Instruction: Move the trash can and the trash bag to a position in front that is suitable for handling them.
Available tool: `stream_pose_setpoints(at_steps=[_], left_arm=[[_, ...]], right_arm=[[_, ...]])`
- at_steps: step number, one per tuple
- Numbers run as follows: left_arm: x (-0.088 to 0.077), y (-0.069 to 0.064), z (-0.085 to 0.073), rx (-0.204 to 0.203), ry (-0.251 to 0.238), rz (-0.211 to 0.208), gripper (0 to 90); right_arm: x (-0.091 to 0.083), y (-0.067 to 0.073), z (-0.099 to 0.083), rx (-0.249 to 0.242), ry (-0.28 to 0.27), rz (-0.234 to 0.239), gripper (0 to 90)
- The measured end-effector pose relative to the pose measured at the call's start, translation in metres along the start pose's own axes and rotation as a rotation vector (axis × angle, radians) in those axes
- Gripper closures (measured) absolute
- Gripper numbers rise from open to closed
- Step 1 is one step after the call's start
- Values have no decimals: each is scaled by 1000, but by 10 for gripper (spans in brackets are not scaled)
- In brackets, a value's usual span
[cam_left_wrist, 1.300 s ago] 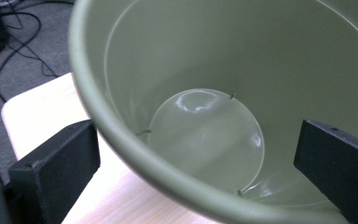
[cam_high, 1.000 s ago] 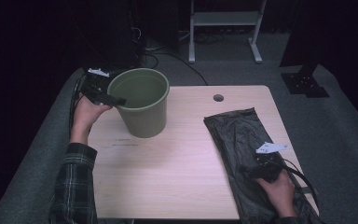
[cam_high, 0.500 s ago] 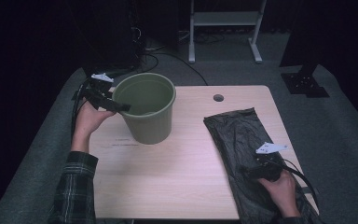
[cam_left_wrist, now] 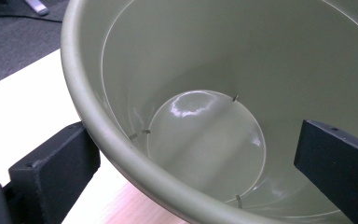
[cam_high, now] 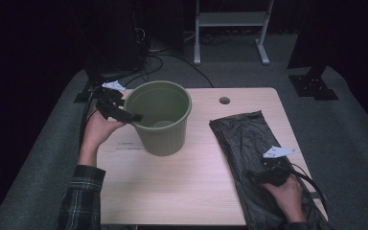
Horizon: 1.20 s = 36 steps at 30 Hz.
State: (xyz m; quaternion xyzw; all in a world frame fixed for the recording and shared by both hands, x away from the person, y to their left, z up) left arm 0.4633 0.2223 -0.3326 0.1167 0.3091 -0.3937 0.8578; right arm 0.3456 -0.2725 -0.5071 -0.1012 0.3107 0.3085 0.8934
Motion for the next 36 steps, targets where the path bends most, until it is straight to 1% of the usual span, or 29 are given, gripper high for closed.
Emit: stream_pose_setpoints(at_steps=[2, 6, 7, 8, 10, 13, 17, 19, 23, 29, 35, 36], left_arm=[[0, -7, 0, 15, -2, -10, 0], [2, -22, 0, 24, -10, -36, 0], [2, -27, -1, 28, -9, -45, 0], [3, -33, -2, 29, -21, -65, 0], [4, -36, -2, 32, -26, -72, 0], [4, -45, -4, 44, -33, -88, 0], [4, -57, -6, 50, -47, -112, 0], [4, -64, -6, 56, -47, -128, 0], [3, -77, -7, 67, -38, -144, 0], [4, -98, -10, 87, -46, -178, 0], [3, -113, -12, 95, -61, -204, 0], [3, -116, -13, 103, -59, -209, 0]], right_arm=[[0, 0, 0, 0, 0, 0, 96], [0, 0, 0, 0, 1, 0, 96], [0, 0, 0, 1, 1, 0, 96], [0, 0, 0, 1, 0, 0, 96], [0, 0, 0, 1, -1, 0, 96], [0, 0, 0, 0, -1, -1, 96], [0, 0, 0, 2, 0, 0, 97], [0, 0, 0, 2, 0, -1, 97], [0, 0, 0, 2, -1, -1, 97], [0, 0, 0, 4, 0, -1, 97], [0, 0, 0, 4, 0, -2, 97], [0, 0, 0, 3, 0, -2, 97]])
Point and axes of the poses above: each handheld gripper's, and its own axes: x roughly forward along the jaws, z roughly out of its top, y roughly to its left, the point moved 3 cm from there along x, roughly forward along the jaws, and after that the axes turned 5 degrees about -y, right-handed, at the moved point
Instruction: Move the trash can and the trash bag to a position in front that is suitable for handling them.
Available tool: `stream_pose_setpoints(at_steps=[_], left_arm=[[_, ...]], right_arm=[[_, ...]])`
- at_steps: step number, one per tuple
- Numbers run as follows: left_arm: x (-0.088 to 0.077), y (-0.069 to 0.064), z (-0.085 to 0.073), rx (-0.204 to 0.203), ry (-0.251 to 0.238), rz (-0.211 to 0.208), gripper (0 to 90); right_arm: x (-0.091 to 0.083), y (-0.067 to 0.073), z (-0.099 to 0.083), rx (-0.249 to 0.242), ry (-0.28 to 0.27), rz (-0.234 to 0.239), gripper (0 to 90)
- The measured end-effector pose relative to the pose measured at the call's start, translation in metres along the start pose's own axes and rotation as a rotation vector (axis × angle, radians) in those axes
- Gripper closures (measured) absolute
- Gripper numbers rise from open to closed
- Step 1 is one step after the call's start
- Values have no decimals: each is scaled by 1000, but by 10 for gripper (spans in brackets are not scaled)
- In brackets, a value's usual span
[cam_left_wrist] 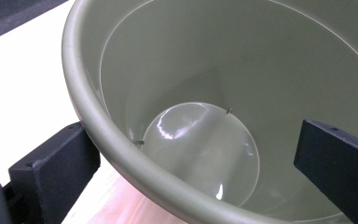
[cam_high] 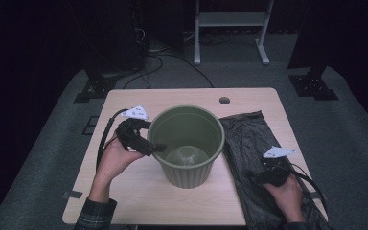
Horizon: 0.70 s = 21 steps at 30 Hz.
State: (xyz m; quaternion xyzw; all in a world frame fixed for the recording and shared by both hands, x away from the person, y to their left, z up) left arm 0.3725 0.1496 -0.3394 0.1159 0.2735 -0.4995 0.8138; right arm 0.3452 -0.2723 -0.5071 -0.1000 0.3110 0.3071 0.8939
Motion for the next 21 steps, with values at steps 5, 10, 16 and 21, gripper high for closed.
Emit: stream_pose_setpoints(at_steps=[5, 10, 16, 21], left_arm=[[-2, -1, 1, 3, -7, 11, 0], [-16, 6, 11, -14, -66, 55, 0], [-37, 1, 14, 4, -105, 73, 0], [-57, -8, 7, 7, -137, 86, 0]], right_arm=[[0, 0, 0, 0, 0, 0, 97], [0, 0, 0, 0, 0, 0, 97], [0, 0, 0, 0, 0, 0, 98], [0, 0, 0, 0, 0, 0, 97]])
Point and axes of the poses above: each handheld gripper's, and its own axes: x roughly forward along the jaws, z roughly out of its top, y roughly to its left, the point moved 3 cm from there along x, roughly forward along the jaws, and after that the axes turned 5 degrees about -y, right-handed, at the moved point
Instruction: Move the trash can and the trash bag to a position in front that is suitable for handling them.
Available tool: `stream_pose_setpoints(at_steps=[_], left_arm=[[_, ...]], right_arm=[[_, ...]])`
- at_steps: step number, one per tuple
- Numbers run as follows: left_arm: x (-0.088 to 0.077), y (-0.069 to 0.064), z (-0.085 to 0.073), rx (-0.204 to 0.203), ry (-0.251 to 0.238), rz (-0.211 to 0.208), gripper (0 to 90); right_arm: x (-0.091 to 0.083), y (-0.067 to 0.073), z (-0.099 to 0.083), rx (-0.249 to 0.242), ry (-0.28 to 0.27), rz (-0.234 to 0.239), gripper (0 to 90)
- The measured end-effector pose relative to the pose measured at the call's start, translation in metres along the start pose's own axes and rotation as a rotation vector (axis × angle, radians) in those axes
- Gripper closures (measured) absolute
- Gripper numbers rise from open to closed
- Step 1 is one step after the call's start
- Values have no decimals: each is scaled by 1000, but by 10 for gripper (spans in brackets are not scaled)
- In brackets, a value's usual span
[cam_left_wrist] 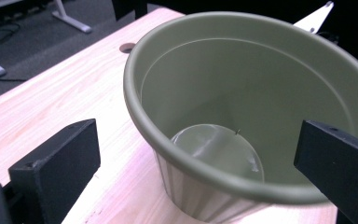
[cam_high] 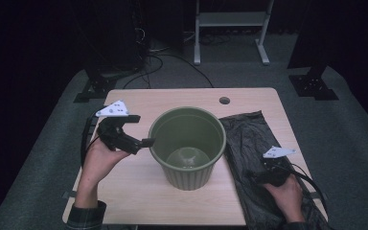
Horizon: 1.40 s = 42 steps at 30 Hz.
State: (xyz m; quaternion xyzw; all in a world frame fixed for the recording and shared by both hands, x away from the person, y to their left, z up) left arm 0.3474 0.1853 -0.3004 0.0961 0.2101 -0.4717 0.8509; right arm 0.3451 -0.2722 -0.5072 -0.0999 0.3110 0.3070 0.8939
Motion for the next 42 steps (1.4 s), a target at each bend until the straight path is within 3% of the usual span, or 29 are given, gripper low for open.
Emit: stream_pose_setpoints(at_steps=[6, 11, 15, 19, 24, 28, 42], left_arm=[[-22, -10, -18, -2, -22, 35, 0], [-24, -16, -41, -5, -13, 50, 0], [-17, -19, -61, 6, 19, 55, 0], [-7, -18, -82, -10, 37, 45, 0], [8, -20, -104, -5, 41, 28, 0], [21, -18, -117, 3, 94, 42, 0], [51, -6, -160, -29, 144, 43, 0]], right_arm=[[0, 0, 0, 0, 0, 0, 96], [0, 0, 0, 1, 0, -1, 97], [0, 0, 0, 1, -1, -1, 98], [0, 0, 0, 1, -1, -1, 98], [0, 0, 0, 1, -1, -1, 97], [0, 0, 0, 1, -1, -1, 97], [0, 0, 0, 1, 0, 0, 96]])
Point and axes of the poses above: each handheld gripper's, and its own axes: x roughly forward along the jaws, z roughly out of its top, y roughly to its left, the point moved 3 cm from there along x, roughly forward along the jaws, and after that the axes turned 5 degrees about -y, right-handed, at the moved point
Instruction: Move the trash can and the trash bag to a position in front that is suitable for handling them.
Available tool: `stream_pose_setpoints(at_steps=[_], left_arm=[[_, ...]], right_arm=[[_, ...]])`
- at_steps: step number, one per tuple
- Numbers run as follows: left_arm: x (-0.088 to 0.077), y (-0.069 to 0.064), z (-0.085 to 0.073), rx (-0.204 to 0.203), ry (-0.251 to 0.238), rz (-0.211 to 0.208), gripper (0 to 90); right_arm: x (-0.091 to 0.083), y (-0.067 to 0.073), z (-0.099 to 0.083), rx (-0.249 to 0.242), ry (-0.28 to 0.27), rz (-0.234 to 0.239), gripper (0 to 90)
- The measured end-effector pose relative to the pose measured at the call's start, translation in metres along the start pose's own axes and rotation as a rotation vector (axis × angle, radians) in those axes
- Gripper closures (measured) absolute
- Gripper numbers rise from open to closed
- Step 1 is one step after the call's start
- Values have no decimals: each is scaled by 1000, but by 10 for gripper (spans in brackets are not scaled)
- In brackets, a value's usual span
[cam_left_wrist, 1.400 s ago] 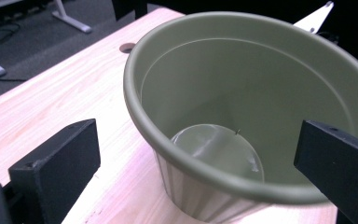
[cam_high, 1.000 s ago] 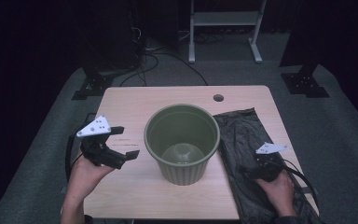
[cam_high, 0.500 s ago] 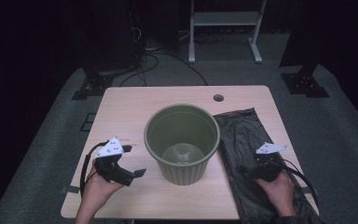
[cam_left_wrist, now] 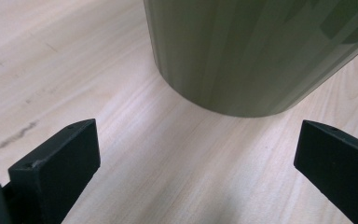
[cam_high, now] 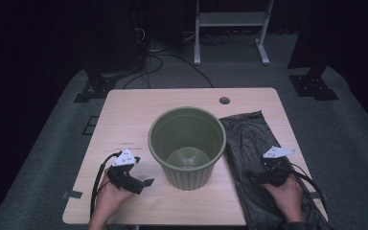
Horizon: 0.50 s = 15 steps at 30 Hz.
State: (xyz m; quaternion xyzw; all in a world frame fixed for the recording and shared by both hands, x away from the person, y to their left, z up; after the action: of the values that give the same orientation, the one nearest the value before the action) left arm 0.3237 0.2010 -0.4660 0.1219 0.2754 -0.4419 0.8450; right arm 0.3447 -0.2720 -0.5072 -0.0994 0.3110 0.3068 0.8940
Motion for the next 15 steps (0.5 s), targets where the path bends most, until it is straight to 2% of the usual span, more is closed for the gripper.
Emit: stream_pose_setpoints(at_steps=[3, 8, 13, 15], left_arm=[[4, 2, -5, -9, -1, -5, 0], [12, 7, -13, -1, 51, 14, 0], [17, 12, -20, -8, 59, 25, 0], [18, 13, -21, -5, 78, 29, 0]], right_arm=[[0, 0, 0, 0, 0, 0, 96], [0, 0, 0, -1, 0, 2, 97], [0, 0, 0, -1, 0, 2, 97], [0, 0, 0, 0, 0, 2, 97]])
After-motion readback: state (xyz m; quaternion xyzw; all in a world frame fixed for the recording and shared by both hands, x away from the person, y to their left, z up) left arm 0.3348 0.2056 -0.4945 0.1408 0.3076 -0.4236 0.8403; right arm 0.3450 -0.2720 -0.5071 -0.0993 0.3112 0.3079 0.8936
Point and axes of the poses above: each handheld gripper's, and its own axes: x roughly forward along the jaws, z roughly out of its top, y roughly to its left, the point moved 3 cm from there along x, roughly forward along the jaws, and after that the axes turned 5 degrees about -y, right-handed, at the moved point
